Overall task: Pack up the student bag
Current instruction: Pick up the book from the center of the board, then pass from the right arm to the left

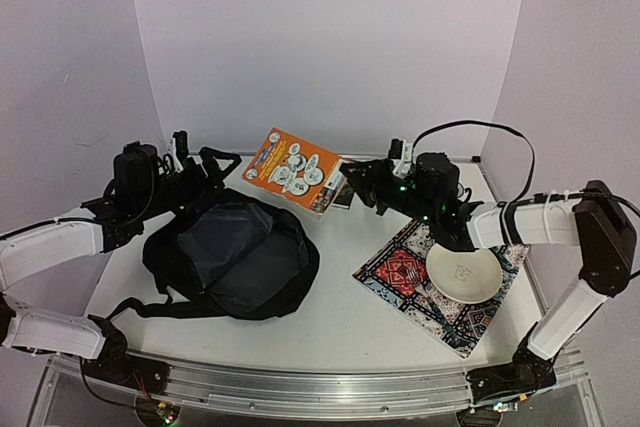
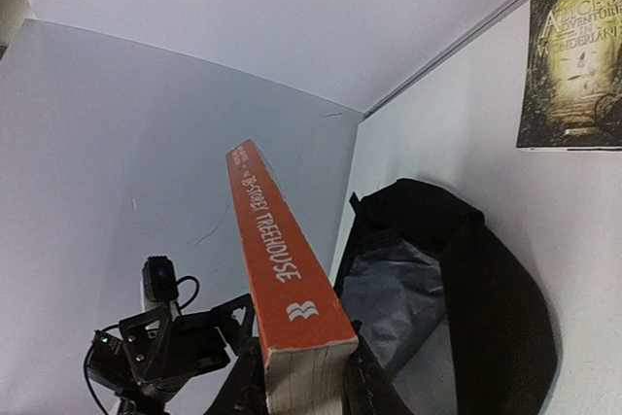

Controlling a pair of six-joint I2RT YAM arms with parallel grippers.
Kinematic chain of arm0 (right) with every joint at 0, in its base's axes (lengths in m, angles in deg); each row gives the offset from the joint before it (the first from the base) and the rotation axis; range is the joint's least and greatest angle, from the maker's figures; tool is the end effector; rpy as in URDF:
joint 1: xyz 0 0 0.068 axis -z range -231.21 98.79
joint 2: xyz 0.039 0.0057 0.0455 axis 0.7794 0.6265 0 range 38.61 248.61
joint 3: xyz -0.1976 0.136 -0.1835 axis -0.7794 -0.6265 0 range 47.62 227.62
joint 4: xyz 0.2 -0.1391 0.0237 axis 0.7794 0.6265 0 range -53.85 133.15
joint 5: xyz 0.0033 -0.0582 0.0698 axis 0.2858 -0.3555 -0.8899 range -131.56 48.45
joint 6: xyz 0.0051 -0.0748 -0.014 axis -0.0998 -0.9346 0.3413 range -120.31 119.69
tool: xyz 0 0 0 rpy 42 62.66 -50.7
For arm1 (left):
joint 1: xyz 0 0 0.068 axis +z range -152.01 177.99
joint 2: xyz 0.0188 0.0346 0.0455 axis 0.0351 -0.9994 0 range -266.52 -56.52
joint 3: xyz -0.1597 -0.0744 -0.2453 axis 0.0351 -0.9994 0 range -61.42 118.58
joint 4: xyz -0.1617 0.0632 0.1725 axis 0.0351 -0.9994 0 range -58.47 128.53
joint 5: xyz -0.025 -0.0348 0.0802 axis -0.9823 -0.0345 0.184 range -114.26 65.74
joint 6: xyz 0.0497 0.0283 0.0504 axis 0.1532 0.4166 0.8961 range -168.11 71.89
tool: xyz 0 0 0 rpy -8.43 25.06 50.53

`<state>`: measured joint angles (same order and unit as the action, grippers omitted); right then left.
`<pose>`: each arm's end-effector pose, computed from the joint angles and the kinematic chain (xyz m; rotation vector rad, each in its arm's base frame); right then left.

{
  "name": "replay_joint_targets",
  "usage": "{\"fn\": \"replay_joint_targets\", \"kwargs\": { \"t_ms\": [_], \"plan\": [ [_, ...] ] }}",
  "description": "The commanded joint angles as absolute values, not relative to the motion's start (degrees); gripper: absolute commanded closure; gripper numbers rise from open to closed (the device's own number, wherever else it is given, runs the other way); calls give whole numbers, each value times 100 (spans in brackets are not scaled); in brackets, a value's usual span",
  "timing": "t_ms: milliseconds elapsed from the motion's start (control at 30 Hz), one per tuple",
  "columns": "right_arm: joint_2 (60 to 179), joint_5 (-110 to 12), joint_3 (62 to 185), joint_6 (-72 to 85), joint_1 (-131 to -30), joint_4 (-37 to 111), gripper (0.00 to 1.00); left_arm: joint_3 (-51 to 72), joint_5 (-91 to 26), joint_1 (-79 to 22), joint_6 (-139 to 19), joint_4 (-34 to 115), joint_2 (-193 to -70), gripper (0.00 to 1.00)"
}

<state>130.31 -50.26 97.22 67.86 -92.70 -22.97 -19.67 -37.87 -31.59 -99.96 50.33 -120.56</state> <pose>0.2702 0.2520 0.3400 0.1935 1.4781 1.7040 0.2174 -0.1408 0.3223 -0.1832 1.9126 -1.2100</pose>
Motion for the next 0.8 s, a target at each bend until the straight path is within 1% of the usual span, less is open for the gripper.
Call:
{"fn": "replay_joint_targets", "kwargs": {
  "t_ms": [0,167,400,667,767],
  "plan": [
    [12752,-4651,9875,7275,-9449,-3893,100,-2260,-4059,-3197,-10888,6320,-12102,1],
    [12838,-4549,9953,7406,-9633,-4126,100,-2433,-4144,-3367,-11355,7154,-12300,1],
    [13011,-4519,10097,7571,-9832,-4370,100,-2417,-3968,-3708,-11574,7886,-12619,1],
    [13114,-4525,10088,7671,-9946,-4521,100,-2381,-3677,-3865,-11794,8309,-12981,10],
    [13124,-4516,10076,7700,-9955,-4578,100,-2412,-3568,-3931,-11955,8339,-13096,10]
  ]
}}
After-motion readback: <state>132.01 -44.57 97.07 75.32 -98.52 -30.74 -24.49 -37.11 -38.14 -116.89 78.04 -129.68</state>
